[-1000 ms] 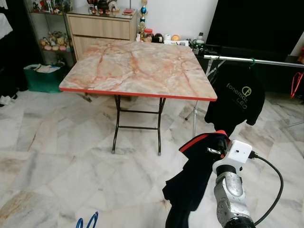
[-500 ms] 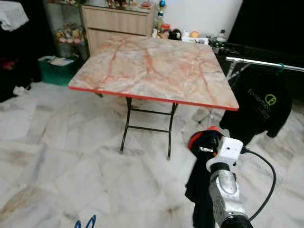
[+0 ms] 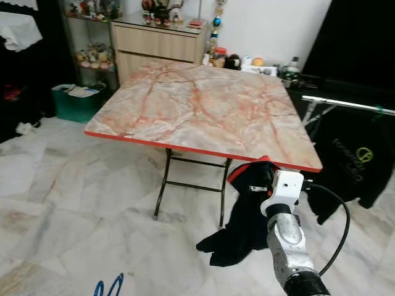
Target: Hang hanger
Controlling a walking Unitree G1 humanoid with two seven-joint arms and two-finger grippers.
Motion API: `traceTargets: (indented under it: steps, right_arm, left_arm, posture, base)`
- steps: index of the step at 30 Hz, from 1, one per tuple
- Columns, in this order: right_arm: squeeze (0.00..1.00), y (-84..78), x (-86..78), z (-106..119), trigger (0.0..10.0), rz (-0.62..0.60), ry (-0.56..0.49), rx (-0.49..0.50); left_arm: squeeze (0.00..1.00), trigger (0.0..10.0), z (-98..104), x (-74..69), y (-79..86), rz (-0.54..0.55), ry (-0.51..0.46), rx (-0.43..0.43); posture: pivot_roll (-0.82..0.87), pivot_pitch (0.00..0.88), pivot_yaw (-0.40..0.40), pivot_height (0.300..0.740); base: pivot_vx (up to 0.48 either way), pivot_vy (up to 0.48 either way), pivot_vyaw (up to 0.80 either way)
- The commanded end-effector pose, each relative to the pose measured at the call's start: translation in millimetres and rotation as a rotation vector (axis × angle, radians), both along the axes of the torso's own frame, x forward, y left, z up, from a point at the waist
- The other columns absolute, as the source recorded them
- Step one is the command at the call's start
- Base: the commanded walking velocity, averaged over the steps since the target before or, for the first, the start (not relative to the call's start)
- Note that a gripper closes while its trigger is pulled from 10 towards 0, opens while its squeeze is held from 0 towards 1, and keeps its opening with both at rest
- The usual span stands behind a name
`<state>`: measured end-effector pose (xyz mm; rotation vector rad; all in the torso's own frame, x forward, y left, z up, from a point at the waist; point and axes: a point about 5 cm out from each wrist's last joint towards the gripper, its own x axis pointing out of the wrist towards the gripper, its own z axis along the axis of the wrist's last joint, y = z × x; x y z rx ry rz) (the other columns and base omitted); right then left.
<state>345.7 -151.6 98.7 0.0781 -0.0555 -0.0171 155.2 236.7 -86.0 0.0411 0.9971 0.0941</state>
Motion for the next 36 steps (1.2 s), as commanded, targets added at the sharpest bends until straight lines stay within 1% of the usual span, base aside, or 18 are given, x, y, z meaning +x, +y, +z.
traceTargets:
  steps: [1, 3, 5, 11, 13, 15, 16, 21, 22, 24, 26, 27, 28, 30, 31, 33, 36]
  right_arm:
    - [0.0, -10.3, 2.9, 15.2, 10.0, -0.015, -0.069, -0.029]
    - [0.0, -6.1, 7.0, 27.3, 10.0, 0.008, -0.113, -0.061]
    - [0.0, -4.2, 9.4, 34.1, 10.0, 0.015, -0.136, -0.072]
    - [0.0, -2.9, 18.8, 63.2, 10.0, 0.002, -0.216, -0.046]
    - [0.0, -2.8, 24.0, 76.9, 10.0, -0.002, -0.247, -0.04]
    - [0.0, -3.1, 25.4, 79.9, 10.0, -0.005, -0.249, -0.039]
    - [0.0, -2.1, 28.4, 84.1, 10.0, -0.007, -0.247, -0.044]
    - [0.0, 3.0, 32.8, 94.5, 10.0, 0.008, -0.266, -0.047]
    - [0.0, 3.3, 36.6, 102.3, 10.0, -0.002, -0.272, -0.047]
    - [0.0, 3.4, 38.2, 105.5, 10.0, -0.009, -0.275, -0.044]
    - [0.0, 6.1, 42.0, 114.8, 10.0, -0.008, -0.29, -0.035]
    - [0.0, 6.1, 42.0, 114.8, 10.0, -0.008, -0.29, -0.035]
    - [0.0, 8.5, 44.0, 121.1, 10.0, -0.003, -0.305, -0.026]
    - [0.0, 9.6, 44.7, 123.5, 10.0, 0.0, -0.31, -0.024]
    - [0.0, 13.4, 46.6, 129.4, 10.0, 0.013, -0.323, -0.033]
    - [0.0, 15.6, 47.7, 132.2, 10.0, 0.019, -0.327, -0.036]
    - [0.0, 22.6, 51.1, 144.7, 10.0, 0.043, -0.356, -0.035]
  left_arm:
    - [0.0, 10.0, -2.1, 0.2, -8.7, -0.013, 0.006, -0.019]
    - [0.0, 10.0, -2.1, 0.5, -9.0, -0.015, 0.006, -0.02]
    - [0.0, 10.0, -2.1, 0.6, -9.3, -0.016, 0.006, -0.021]
    - [0.0, 10.0, -2.3, 0.8, -10.3, -0.027, 0.009, -0.023]
    - [0.0, 10.0, -2.5, 0.4, -10.3, -0.031, 0.014, -0.023]
    - [0.0, 10.0, -2.6, 0.2, -10.2, -0.032, 0.015, -0.023]
    - [0.0, 10.0, -2.6, -0.2, -9.6, -0.033, 0.018, -0.022]
    - [0.0, 10.0, -2.2, -0.5, -7.3, -0.036, 0.022, -0.019]
    - [0.0, 10.0, -2.0, -1.0, -5.3, -0.037, 0.025, -0.017]
    - [0.0, 10.0, -2.0, -1.4, -4.6, -0.037, 0.027, -0.015]
    - [0.0, 10.0, -2.7, -2.6, -5.1, -0.036, 0.034, -0.013]
    - [0.0, 10.0, -2.7, -2.6, -5.1, -0.036, 0.034, -0.013]
    - [0.0, 10.0, -3.6, -2.7, -8.0, -0.036, 0.037, -0.015]
    - [0.0, 10.0, -4.0, -2.6, -9.8, -0.037, 0.038, -0.016]
    - [0.0, 10.0, -5.0, -1.9, -15.3, -0.041, 0.04, -0.021]
    - [0.0, 10.0, -5.5, -1.3, -18.3, -0.044, 0.041, -0.024]
    - [0.0, 10.0, -6.1, 2.6, -28.2, -0.054, 0.04, -0.031]
  posture:
    - [0.13, 0.0, -0.07, 0.74]
    - [0.13, 0.0, -0.071, 0.74]
    - [0.14, 0.0, -0.072, 0.74]
    - [0.13, 0.0, -0.067, 0.74]
    - [0.13, 0.0, -0.067, 0.74]
    - [0.13, 0.0, -0.067, 0.74]
    - [0.12, 0.0, -0.067, 0.74]
    - [0.13, 0.0, -0.069, 0.74]
    - [0.12, 0.0, -0.067, 0.74]
    - [0.12, 0.0, -0.067, 0.74]
    - [0.13, 0.0, -0.069, 0.74]
    - [0.13, 0.0, -0.069, 0.74]
    - [0.13, 0.0, -0.068, 0.74]
    - [0.13, 0.0, -0.068, 0.74]
    - [0.12, 0.0, -0.068, 0.74]
    - [0.12, 0.0, -0.068, 0.74]
    - [0.12, 0.0, -0.067, 0.74]
  base:
    - [0.356, 0.0, 0.0]
    - [0.356, 0.0, 0.0]
    - [0.356, 0.0, 0.0]
    - [0.356, 0.0, 0.0]
    - [0.354, 0.0, 0.0]
    - [0.356, 0.0, 0.0]
    - [0.356, 0.0, 0.0]
    - [0.356, 0.0, 0.0]
    - [0.356, 0.0, 0.0]
    - [0.356, 0.0, 0.0]
    - [0.356, 0.0, 0.0]
    - [0.356, 0.0, 0.0]
    - [0.356, 0.0, 0.0]
    - [0.352, 0.0, 0.0]
    - [0.352, 0.0, 0.0]
    - [0.352, 0.0, 0.0]
    - [0.355, 0.0, 0.0]
